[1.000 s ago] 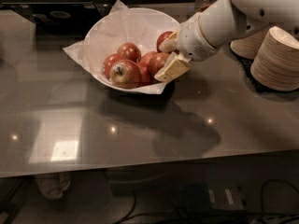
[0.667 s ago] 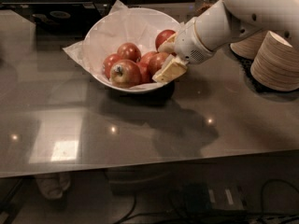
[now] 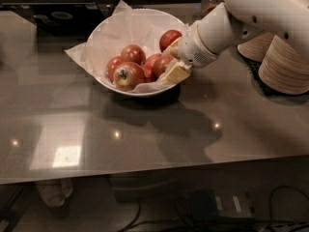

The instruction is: Pick apple from white bowl

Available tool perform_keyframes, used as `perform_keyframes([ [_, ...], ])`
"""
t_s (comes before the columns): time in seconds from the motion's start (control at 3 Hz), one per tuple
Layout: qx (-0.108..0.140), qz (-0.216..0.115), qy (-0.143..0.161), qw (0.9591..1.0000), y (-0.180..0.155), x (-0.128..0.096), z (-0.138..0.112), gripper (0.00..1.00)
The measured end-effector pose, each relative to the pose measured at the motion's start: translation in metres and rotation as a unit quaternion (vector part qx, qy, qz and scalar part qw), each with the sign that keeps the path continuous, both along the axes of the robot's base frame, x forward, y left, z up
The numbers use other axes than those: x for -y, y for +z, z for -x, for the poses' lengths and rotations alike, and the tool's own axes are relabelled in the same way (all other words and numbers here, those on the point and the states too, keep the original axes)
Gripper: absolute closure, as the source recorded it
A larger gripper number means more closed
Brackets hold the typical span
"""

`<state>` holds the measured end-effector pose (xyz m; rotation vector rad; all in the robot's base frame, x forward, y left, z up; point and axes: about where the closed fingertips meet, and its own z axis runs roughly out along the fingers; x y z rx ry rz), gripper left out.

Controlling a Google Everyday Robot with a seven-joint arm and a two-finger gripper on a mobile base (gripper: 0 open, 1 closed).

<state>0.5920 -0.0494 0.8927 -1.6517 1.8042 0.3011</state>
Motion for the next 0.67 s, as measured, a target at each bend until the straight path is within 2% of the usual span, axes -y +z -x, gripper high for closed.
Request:
perform_keyframes([
  [0.33,0.0,0.0,0.0,1.0,0.0,0.0,0.0,0.61],
  [0.67,0.0,0.0,0.0,1.0,0.0,0.0,0.0,0.84],
])
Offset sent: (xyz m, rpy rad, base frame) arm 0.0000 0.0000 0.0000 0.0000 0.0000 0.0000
